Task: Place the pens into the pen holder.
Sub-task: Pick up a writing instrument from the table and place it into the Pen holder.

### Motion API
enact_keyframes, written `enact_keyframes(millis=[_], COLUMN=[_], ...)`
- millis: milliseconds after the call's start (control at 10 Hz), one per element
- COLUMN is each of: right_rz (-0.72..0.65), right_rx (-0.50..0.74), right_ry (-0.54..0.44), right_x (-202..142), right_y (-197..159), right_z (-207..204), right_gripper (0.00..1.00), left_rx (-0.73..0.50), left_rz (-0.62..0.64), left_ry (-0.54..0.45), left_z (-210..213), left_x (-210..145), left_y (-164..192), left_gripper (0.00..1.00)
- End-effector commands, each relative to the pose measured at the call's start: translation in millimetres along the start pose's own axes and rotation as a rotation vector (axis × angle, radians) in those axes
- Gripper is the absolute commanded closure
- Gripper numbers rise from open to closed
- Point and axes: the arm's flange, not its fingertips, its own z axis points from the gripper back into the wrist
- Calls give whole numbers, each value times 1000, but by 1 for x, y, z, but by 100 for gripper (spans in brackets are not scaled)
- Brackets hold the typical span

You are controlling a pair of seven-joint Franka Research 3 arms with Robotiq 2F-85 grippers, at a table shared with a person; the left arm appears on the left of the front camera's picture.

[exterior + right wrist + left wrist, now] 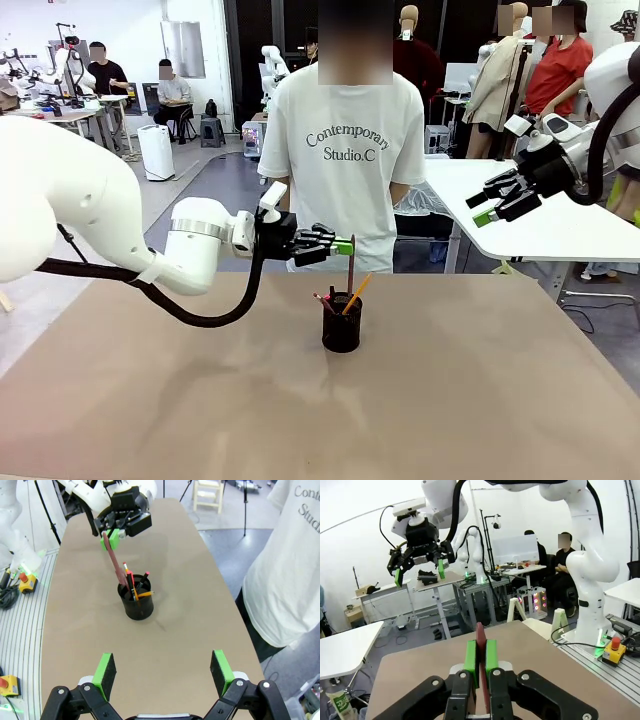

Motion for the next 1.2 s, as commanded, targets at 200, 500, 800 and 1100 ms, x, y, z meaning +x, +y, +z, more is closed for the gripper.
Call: enact_keyframes(millis=[200,500,800,1100], right_rz=[-9,-9,-9,-9], right_rx=[-13,-13,-13,-13], right_ry=[11,11,11,11], right_x=[3,3,3,3], right_y=[2,2,2,2], right_z=[-1,-1,-1,-1], right_gripper=[0,0,0,0], left_rx=[-29,-33,-35,-34], left_rz=[-22,-16,-9,19], left_ry=[36,41,47,75], left_z=[-2,-3,-3,-3], left_x=[-6,-6,-6,-6], left_y=[4,3,3,3], left_gripper=[56,0,0,0])
